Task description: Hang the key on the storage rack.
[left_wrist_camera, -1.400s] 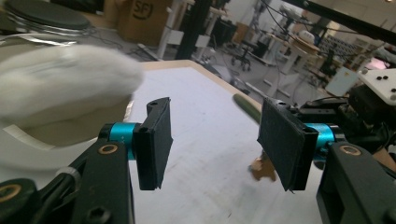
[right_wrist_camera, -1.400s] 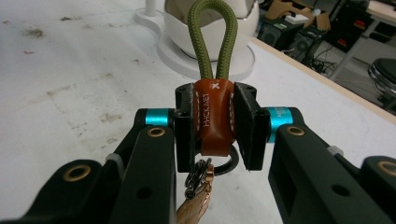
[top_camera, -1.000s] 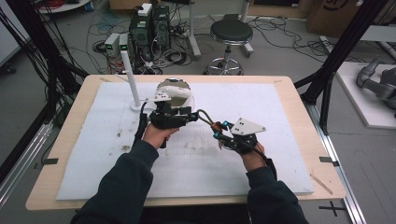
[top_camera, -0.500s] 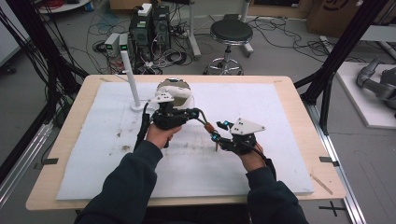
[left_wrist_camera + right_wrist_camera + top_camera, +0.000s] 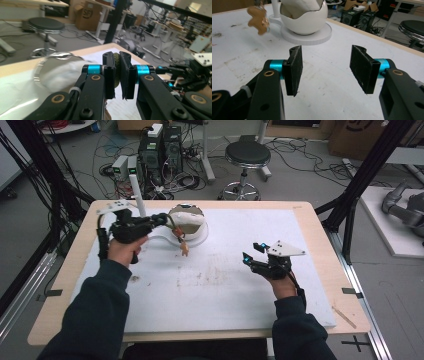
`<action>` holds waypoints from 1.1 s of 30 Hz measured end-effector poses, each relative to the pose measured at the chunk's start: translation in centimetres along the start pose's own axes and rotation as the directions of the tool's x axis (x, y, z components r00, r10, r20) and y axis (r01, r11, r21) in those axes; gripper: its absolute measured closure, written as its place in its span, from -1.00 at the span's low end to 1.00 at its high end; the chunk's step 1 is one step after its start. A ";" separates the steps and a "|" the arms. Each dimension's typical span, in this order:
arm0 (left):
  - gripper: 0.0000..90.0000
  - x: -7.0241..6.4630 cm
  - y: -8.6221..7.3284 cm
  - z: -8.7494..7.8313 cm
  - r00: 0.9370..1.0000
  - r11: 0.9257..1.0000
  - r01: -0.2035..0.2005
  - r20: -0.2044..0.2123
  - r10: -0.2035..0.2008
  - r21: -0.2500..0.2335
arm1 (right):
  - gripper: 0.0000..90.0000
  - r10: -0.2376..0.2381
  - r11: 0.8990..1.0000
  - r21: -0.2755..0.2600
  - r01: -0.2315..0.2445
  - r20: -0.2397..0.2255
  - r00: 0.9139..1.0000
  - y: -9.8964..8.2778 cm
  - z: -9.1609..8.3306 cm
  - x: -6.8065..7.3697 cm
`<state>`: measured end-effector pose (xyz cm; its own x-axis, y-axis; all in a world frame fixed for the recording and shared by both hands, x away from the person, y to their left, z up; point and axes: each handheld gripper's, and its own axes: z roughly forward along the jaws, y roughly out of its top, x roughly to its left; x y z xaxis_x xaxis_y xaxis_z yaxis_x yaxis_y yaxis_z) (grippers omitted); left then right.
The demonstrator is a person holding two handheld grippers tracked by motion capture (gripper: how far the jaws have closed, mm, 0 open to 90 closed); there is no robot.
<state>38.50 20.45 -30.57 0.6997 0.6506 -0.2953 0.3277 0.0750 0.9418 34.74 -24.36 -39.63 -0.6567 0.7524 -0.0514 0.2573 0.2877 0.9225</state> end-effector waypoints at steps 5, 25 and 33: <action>0.84 2.1 1.7 -3.0 0.998 0.999 -0.003 -0.061 0.000 -0.037 | -0.02 0.002 1.000 0.000 -0.002 0.007 1.000 -0.1 -0.1 -0.3; 0.84 8.2 3.4 -2.6 0.976 0.994 0.090 -0.195 -0.100 -0.062 | 0.00 0.003 1.000 0.011 -0.003 -0.001 1.000 -0.4 0.1 -0.7; 0.84 8.9 3.1 -2.2 0.969 0.990 0.113 -0.211 -0.129 -0.087 | 0.01 0.002 1.000 0.013 -0.002 0.002 1.000 -0.6 -0.1 -0.8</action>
<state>44.37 28.20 -29.90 0.5021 0.7800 -0.3735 0.3479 0.2132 0.9130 35.05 -25.20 -40.07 -0.6550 0.7539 -0.0502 0.2682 0.2940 0.9174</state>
